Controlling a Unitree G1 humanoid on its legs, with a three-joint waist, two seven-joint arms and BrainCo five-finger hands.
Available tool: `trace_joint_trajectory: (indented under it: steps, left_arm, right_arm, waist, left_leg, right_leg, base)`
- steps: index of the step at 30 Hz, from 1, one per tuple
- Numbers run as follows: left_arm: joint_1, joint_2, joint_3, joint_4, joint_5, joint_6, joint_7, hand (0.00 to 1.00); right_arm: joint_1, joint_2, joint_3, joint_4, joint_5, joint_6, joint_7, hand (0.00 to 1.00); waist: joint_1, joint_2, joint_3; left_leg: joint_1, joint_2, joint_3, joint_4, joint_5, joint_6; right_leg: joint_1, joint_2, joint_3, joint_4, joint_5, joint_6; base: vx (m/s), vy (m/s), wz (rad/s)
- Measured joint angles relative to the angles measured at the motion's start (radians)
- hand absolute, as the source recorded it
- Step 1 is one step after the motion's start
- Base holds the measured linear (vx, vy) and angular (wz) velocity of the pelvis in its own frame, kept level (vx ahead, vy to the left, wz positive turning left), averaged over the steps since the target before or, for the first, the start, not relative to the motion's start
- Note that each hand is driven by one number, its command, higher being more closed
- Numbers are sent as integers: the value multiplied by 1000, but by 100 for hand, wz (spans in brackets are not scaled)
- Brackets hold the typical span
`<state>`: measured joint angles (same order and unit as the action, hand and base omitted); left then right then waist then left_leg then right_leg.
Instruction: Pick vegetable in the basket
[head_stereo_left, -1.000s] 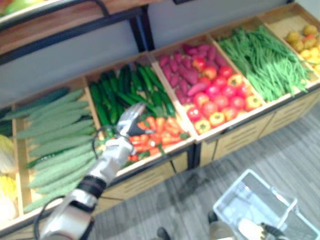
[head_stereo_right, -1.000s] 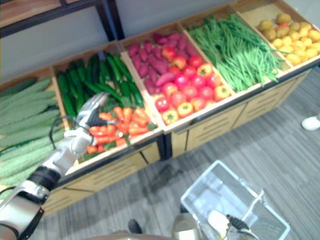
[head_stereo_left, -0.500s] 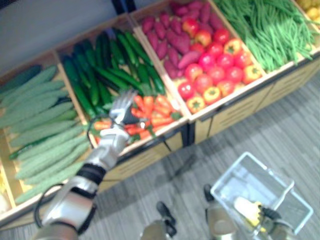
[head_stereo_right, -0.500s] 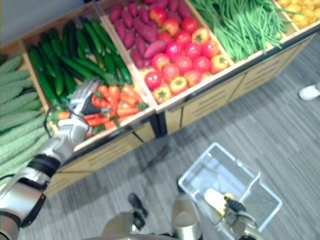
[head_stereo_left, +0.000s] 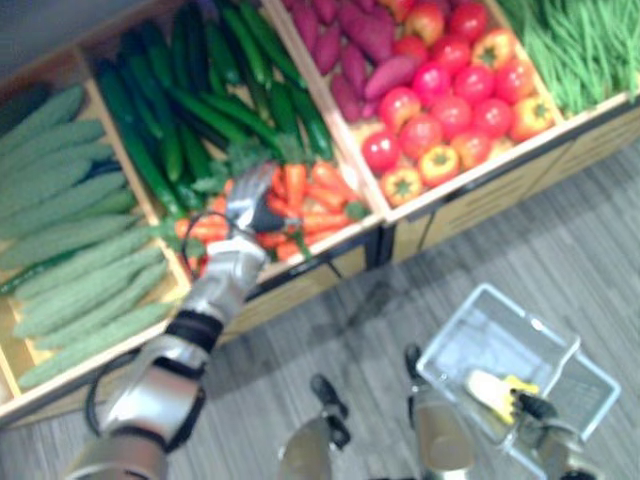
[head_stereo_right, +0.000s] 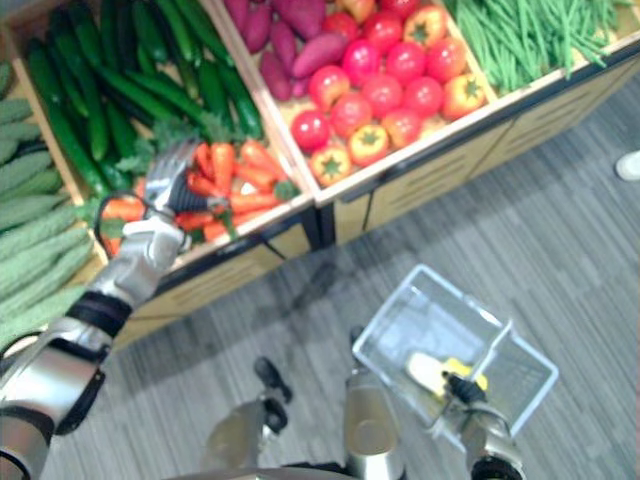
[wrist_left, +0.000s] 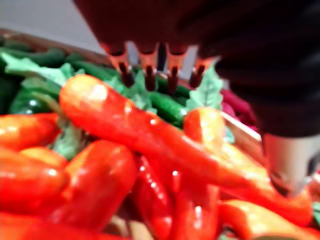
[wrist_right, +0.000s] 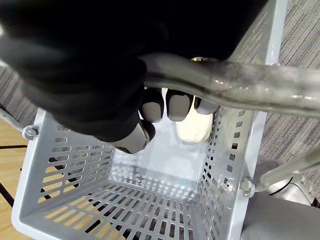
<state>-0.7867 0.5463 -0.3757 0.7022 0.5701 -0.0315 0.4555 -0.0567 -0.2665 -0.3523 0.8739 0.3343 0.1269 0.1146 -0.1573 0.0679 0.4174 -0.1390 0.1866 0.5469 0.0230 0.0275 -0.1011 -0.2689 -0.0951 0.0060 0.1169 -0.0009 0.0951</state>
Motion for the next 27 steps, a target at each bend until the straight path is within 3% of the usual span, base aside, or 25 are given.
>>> trace_joint_trajectory:
  steps: [1,5,11,15,20,27]
  left_arm:
    - [-11,0,3,6,0,3,0,100]
    - [-70,-1,21,19,2,36,13,100]
    - [-128,-5,36,22,3,87,42,100]
    - [-145,-6,61,22,34,87,51,100]
    - [-148,-9,69,15,42,69,106,100]
    - [-57,69,150,-153,40,-15,230,100]
  right_arm:
    - [-4,0,2,0,2,0,0,100]
    - [-18,1,9,-4,34,-2,0,100]
    - [-18,-1,33,-7,61,-13,0,100]
    - [-17,-2,48,-18,68,-28,0,100]
    - [6,0,71,-39,68,-31,0,100]
    - [39,13,47,-28,45,-31,-1,100]
  waist:
    - [1,-3,2]
    - [3,-22,32]
    - [6,-23,33]
    - [7,-23,33]
    - [22,-21,32]
    - [34,-12,5]
  left_leg:
    - [-7,0,2,0,1,1]
    - [-17,0,22,-3,3,4]
    - [-32,1,46,-5,3,3]
    - [-25,1,49,-4,3,3]
    - [37,3,60,-1,3,3]
    - [128,0,74,4,2,3]
  right_leg:
    - [-9,0,1,3,0,0]
    - [-28,0,8,7,1,0]
    - [-44,0,10,7,2,0]
    - [-37,-2,8,7,2,0]
    - [30,-5,0,7,2,0]
    - [140,-9,-14,-20,1,1]
  base:
    - [0,0,0]
    - [30,0,-6]
    - [35,-3,-1]
    - [40,-8,0]
    - [21,-1,2]
    - [-30,9,4]
